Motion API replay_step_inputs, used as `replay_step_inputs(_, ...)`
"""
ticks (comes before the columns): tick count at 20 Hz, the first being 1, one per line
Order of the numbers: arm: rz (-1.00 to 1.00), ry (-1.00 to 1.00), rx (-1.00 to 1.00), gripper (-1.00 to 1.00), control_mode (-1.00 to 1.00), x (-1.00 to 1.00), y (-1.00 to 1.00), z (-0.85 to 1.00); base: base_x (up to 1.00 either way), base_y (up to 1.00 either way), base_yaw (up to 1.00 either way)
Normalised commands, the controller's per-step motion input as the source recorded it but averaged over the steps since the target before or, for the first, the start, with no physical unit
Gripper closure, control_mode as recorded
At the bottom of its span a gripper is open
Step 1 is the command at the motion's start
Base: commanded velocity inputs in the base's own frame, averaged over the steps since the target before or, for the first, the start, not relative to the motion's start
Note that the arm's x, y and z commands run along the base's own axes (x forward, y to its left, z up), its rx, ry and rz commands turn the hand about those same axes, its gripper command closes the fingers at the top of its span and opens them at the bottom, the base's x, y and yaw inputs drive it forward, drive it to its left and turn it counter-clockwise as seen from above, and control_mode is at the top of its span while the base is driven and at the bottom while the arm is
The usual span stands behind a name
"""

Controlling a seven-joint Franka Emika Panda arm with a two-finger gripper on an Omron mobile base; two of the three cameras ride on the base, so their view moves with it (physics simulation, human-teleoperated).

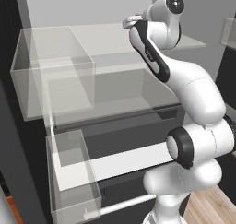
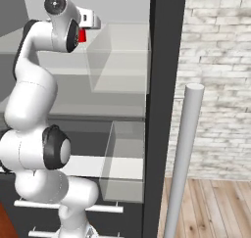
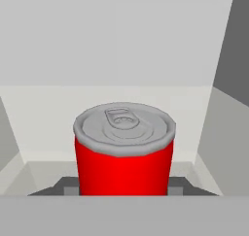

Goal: Open the fridge, grab two sodas, and place both sodas inside the bowl with ice on the dining counter.

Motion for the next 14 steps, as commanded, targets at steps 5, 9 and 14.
replay_step_inputs(5, 0.00, 0.00, 0.00, 1.00, -1.00, -0.97, 0.00, -0.01, 0.00, 0.00, 0.00)
replay_step_inputs(9, 0.00, 0.00, 0.00, 1.00, -1.00, -1.00, 0.00, -0.23, 0.00, 0.00, 0.00)
replay_step_inputs(14, 0.00, 0.00, -0.02, 1.00, -1.00, -1.00, 0.03, -0.52, 0.00, 0.00, 0.00)
